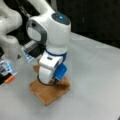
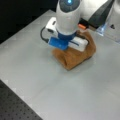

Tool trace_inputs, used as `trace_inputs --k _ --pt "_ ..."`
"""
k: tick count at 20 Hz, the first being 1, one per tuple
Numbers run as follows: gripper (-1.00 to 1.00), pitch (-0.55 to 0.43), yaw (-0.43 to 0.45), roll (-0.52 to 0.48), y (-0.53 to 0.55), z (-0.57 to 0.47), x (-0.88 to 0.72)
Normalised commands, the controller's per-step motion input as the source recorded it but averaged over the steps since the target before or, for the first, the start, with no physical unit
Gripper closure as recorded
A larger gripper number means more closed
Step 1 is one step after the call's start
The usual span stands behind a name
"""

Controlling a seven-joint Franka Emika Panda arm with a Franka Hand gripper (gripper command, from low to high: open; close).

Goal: Folding a towel twice

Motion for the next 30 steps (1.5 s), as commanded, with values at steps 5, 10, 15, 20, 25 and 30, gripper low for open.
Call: trace_inputs --k 5,10,15,20,25,30 --pt "1.0 0.013 0.19 -0.003 -0.24 -0.14 0.1" --pt "1.0 0.007 0.13 0.035 -0.25 -0.22 -0.04" --pt "1.0 -0.032 0.149 0.105 -0.19 -0.21 -0.08" --pt "1.0 -0.1 0.099 0.176 -0.11 -0.2 -0.06" --pt "1.0 -0.154 0.012 0.228 -0.1 -0.27 -0.02" --pt "1.0 -0.168 -0.03 0.227 -0.15 -0.21 -0.02"
